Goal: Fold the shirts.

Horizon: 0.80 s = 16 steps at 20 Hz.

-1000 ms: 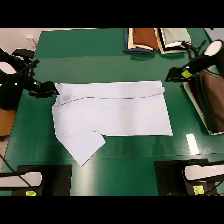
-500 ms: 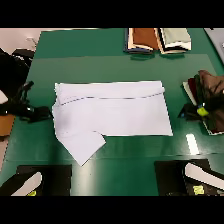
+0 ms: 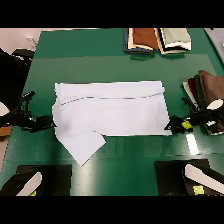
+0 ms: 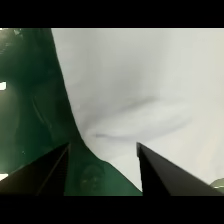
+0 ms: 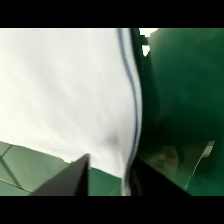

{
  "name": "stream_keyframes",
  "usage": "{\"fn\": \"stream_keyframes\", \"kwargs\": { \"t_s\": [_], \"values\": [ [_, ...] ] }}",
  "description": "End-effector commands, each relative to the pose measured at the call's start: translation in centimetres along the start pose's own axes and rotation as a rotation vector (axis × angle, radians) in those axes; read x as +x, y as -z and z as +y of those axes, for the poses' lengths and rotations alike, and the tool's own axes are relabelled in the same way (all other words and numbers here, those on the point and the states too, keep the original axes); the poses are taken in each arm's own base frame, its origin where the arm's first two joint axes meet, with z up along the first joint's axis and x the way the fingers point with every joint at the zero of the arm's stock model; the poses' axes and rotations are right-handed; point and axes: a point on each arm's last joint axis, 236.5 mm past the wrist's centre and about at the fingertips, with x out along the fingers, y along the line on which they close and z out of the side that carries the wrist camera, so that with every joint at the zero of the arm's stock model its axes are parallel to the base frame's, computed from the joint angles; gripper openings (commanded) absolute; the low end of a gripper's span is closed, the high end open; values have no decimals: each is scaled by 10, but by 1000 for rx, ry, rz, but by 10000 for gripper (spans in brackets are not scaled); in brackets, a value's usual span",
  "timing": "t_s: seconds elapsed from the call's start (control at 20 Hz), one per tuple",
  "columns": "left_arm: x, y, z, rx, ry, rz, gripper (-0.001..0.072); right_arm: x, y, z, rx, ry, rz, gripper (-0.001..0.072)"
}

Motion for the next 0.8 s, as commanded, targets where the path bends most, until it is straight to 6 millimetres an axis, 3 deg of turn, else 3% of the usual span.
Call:
{"fn": "stream_keyframes", "kwargs": {
  "t_s": [0.0,0.05,0.25,0.45,0.75],
  "values": [
    [0,7,3,10,-10,26,494,11,1,12,-90,13,5,53],
    [0,12,6,13,-23,46,494,9,1,15,-109,17,6,17],
    [16,42,8,-32,-8,143,495,-22,-18,33,-173,20,-90,16],
    [44,57,-18,-137,140,151,495,-50,-36,48,-222,25,-189,16],
    [67,87,-30,-194,225,205,495,-55,-39,50,-229,24,-197,16]
  ]
}}
